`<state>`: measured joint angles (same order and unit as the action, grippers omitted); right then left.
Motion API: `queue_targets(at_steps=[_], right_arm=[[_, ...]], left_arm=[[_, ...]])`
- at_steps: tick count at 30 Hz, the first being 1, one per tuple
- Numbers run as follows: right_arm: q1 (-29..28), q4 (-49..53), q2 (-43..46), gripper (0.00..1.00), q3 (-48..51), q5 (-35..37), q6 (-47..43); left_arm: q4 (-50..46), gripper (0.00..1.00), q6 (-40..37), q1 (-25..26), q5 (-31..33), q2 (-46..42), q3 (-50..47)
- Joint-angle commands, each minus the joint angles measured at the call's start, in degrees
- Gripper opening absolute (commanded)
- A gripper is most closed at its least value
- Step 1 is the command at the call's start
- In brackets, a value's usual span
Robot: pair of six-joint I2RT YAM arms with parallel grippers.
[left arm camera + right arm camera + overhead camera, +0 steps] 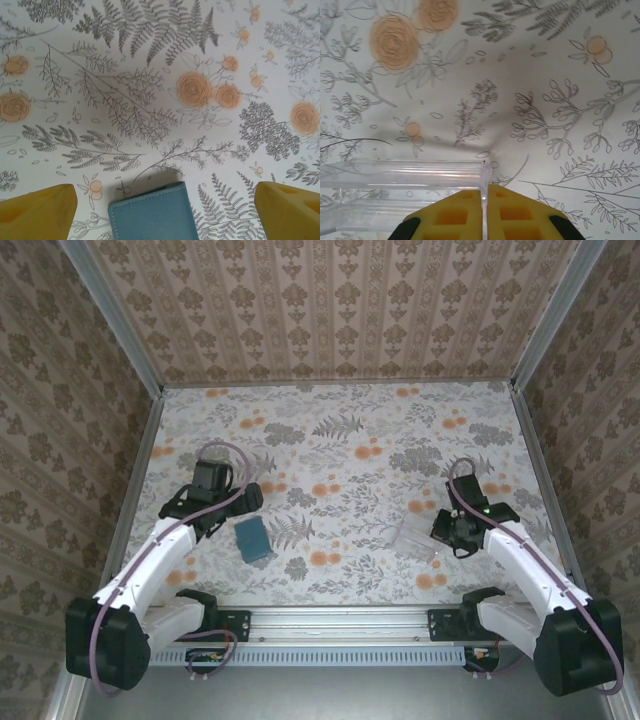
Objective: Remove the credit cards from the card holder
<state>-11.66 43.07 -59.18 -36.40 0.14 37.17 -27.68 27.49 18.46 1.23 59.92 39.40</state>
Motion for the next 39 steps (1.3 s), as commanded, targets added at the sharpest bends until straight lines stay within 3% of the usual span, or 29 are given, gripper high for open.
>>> queue_targets(at_steps=[1,10,16,27,39], right_arm=[[-3.6,0.5,-3.1,0.09,-5.4,3.5,1.4],[-15.3,-1.5,-21.6,0.08,-22.8,8.0,-0.1],[-19.5,-1.3,-35.7,0.07,-35.7,8.5,-2.6],[-20.8,-0.2,-51.1,0.07,-50.5,7.5,-3.7],[-21.2,-0.4,-55.8,0.10,-53.6,8.4,-4.6]], left_arm=[[-4.0,0.93,2.1,0.3,0.5,1.0,1.6],[-6.3,0.93,4.9,0.3,0.3,4.9,2.1],[-6.3,0.93,6.4,0.4,-0.5,7.3,1.4],[-4.3,0.95,8.9,0.7,-2.4,10.2,0.2],[-3.7,0.96,9.7,2.2,-3.4,13.4,0.3]])
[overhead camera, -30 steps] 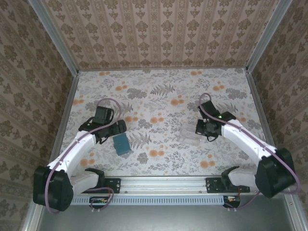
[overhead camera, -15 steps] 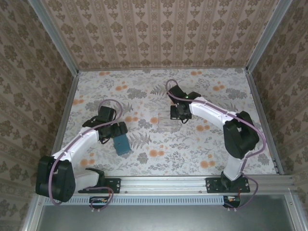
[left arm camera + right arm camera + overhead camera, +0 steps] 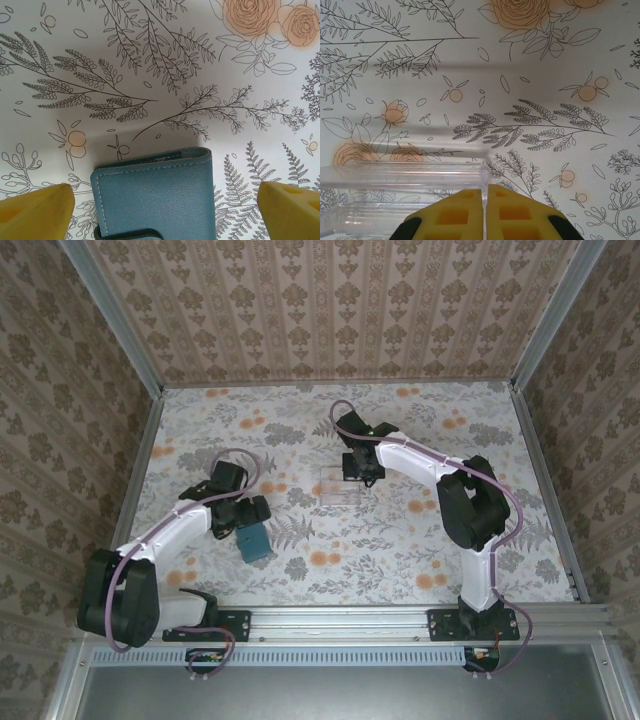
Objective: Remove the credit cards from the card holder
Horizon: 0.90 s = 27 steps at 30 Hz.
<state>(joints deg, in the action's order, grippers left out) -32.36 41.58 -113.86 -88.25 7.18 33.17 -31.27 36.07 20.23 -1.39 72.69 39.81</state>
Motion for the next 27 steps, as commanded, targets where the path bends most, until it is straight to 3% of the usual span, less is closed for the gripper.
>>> queue_targets(at_steps=[1,15,24,27], right_arm=[[-0.6,1.2,-1.1,0.11,-1.8,1.3,-0.5],[-0.9,3.1,3.1,0.35,-3.1,1.1,-0.6],[-1.2,4.2,6.8,0.37,-2.2,1.2,-0.4],[-1.4,4.3,8.2,0.37,-1.4,1.3,-0.2]], left_arm=[[-0.2,0.96,1.2,0.5,-0.8,1.1,0.0],[0.1,0.96,2.3,2.6,-1.8,6.3,-0.4],[-1.3,0.95,3.2,4.4,-0.3,8.2,-1.0],[-1.3,0.89,3.4,4.7,-0.2,9.2,-1.1]])
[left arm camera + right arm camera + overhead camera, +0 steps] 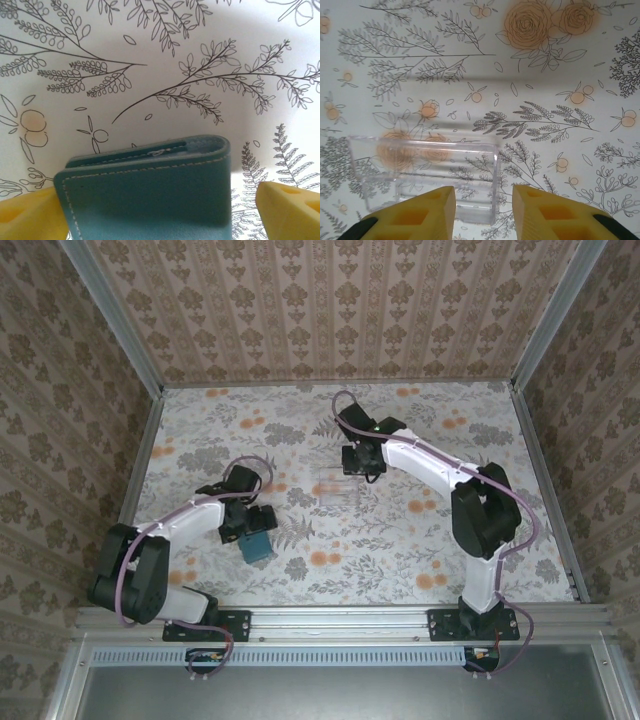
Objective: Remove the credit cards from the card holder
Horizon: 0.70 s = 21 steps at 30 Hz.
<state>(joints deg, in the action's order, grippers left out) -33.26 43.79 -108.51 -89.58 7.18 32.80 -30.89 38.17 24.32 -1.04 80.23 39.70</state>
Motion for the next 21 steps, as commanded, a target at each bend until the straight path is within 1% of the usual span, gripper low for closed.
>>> queue_targets(at_steps=[1,6,7,13,21], right_arm=[[-0.5,2.2,3.5,0.37,0.2,1.4,0.2],[-0.5,1.7,7.4,0.37,3.4,2.5,0.6],[-0.5,1.6,8.1,0.37,4.0,2.7,0.6],[-0.4,0.3,11.6,0.36,7.3,2.8,0.4],[0.8,-2.6,14.7,0.35,12.5,0.9,0.4]], left_arm=[[-1.5,0.88,1.3,0.8,-0.6,1.9,-0.9],[-2.1,0.80,1.1,1.4,-1.1,2.8,0.2],[-2.3,0.78,1.2,3.2,-1.2,3.0,0.6],[-3.4,0.76,2.6,7.3,-1.4,4.0,2.7],[-5.6,0.75,8.0,17.6,0.7,6.8,6.8]])
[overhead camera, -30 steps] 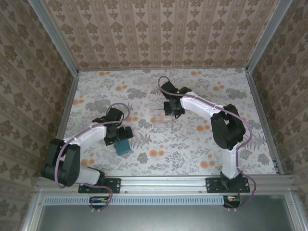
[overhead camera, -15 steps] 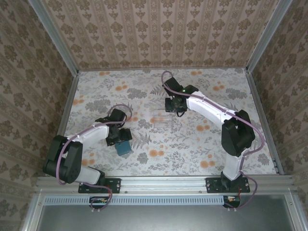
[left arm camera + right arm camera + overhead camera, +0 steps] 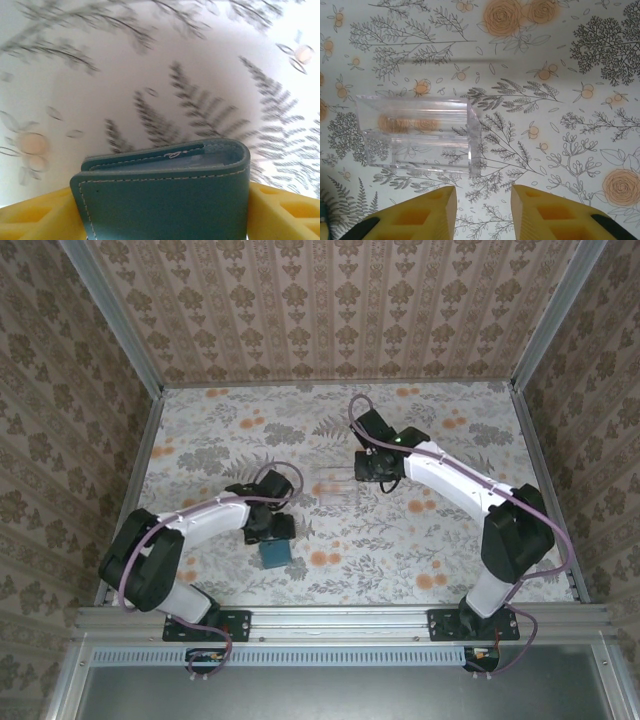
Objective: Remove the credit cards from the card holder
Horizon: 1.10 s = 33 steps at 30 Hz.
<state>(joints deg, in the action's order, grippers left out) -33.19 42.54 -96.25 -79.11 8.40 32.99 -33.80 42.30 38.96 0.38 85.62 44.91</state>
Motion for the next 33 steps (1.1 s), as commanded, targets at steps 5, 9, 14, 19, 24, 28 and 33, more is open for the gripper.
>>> queue_targets(at_steps=[5,9,14,19,24,28,33], right_arm=[[1.9,-2.5,4.8,0.34,5.6,-0.9,0.1],[3.2,-3.0,7.3,0.34,8.3,-1.2,-0.2],[4.6,-3.0,10.7,0.34,11.8,-1.3,-0.4],[5.7,-3.1,12.9,0.34,14.3,-1.1,-0.4],[5.7,-2.4,13.5,0.34,15.0,-1.7,-0.2],[5.7,-2.4,13.9,0.33,15.6,-2.8,0.2],[5.2,-1.7,14.0,0.33,15.9,-5.0,0.6]], left_arm=[[-3.1,0.76,6.9,9.7,0.4,6.3,6.5],[-3.5,0.76,8.1,13.9,0.7,11.6,11.9],[-4.6,0.76,7.6,16.9,0.2,18.0,19.4],[-5.1,0.76,6.5,18.1,-0.1,21.5,24.6],[-5.5,0.76,4.4,17.7,1.1,22.1,27.0],[-5.5,0.83,2.9,16.8,1.5,21.8,27.6],[-5.5,0.87,2.0,16.2,2.6,19.1,27.0]])
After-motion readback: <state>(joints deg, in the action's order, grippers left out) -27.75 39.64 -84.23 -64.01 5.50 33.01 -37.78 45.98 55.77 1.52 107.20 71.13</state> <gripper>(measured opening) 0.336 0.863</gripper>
